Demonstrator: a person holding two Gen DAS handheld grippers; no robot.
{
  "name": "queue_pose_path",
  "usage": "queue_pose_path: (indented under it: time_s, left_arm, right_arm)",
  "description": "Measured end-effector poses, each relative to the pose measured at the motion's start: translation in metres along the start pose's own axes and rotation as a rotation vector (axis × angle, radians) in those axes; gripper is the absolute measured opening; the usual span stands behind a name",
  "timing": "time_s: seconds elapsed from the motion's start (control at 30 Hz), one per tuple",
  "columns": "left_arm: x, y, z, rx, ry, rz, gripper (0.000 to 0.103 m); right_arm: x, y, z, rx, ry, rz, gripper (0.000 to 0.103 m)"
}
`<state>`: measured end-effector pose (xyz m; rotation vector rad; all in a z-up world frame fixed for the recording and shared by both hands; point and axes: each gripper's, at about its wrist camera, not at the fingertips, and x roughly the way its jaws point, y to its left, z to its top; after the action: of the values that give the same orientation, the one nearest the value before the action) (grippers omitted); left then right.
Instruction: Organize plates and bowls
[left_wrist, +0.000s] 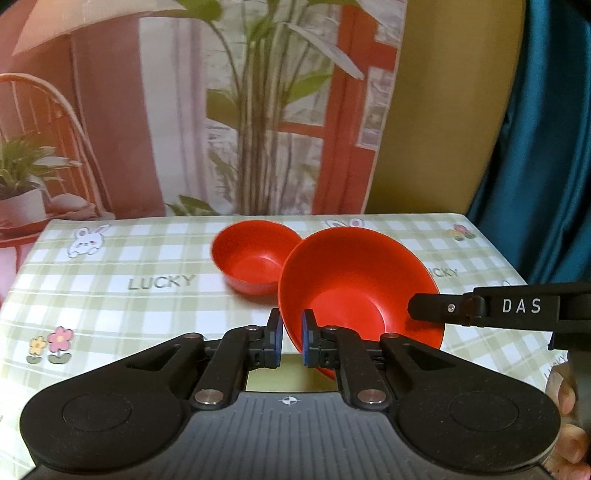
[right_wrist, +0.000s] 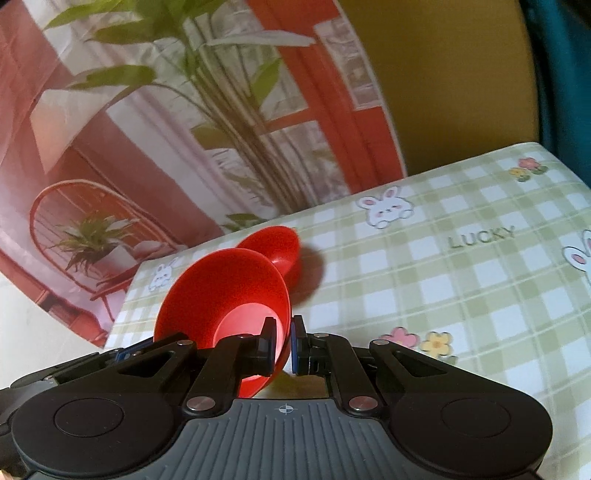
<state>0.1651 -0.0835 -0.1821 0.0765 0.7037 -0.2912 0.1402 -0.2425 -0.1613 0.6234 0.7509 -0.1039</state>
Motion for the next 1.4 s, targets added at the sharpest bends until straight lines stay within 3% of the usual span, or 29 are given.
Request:
queue_pose_path:
  time_s: [0.77,1.4]
  left_arm:
    - [-0.009,-0.047,-0.024,0.038,0.041,-0.104,0.013]
    - [-0.008,-0.062,-0.065,0.045,0.123,-0.155,0.014]
  right_arm:
    - [-0.042,-0.056,-0.014,0.055,-0.02,-0.046,0.008]
    - [-0.059,-0.087,-0.059,0.115,0.017,-0.085,0.009]
